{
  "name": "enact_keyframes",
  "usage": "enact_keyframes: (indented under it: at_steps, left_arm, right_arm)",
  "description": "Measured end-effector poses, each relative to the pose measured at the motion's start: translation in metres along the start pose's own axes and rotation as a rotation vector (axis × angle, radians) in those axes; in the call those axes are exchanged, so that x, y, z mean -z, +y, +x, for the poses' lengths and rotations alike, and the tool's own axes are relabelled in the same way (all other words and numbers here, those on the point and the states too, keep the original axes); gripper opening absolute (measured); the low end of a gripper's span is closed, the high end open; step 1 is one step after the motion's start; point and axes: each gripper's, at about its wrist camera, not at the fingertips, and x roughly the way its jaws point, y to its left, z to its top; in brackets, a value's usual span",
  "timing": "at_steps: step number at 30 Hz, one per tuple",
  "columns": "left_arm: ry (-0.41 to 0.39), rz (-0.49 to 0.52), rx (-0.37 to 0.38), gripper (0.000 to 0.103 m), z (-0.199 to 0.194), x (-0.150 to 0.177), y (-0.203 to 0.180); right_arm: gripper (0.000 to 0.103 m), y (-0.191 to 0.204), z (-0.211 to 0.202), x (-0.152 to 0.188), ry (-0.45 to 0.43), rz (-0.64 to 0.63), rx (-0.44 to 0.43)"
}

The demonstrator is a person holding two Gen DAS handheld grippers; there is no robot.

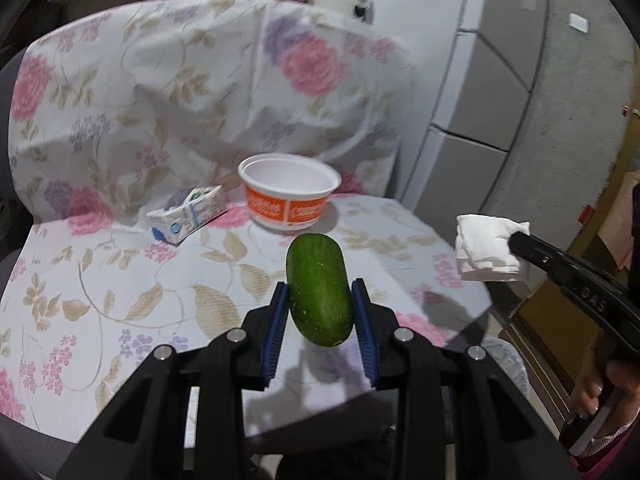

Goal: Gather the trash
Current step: 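Carry cucumber and tissue over the bin and open both tools to drop them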

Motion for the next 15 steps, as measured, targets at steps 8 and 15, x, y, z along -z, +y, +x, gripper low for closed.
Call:
enact_keyframes:
  at_steps: [8,15]
  left_arm:
    - [-0.036,0.097,0.143,0.030,-0.012,0.004,-0.055]
    - [-0.048,0.227,0.289,0.030,-0.006,0.010,-0.125]
  right_arm:
    - [0.005,-0.026,-0.052,0.012,-0.032,0.030,0.096]
    - [0.005,-0.072,-0.096,0.031,-0.054,0.110,0.219]
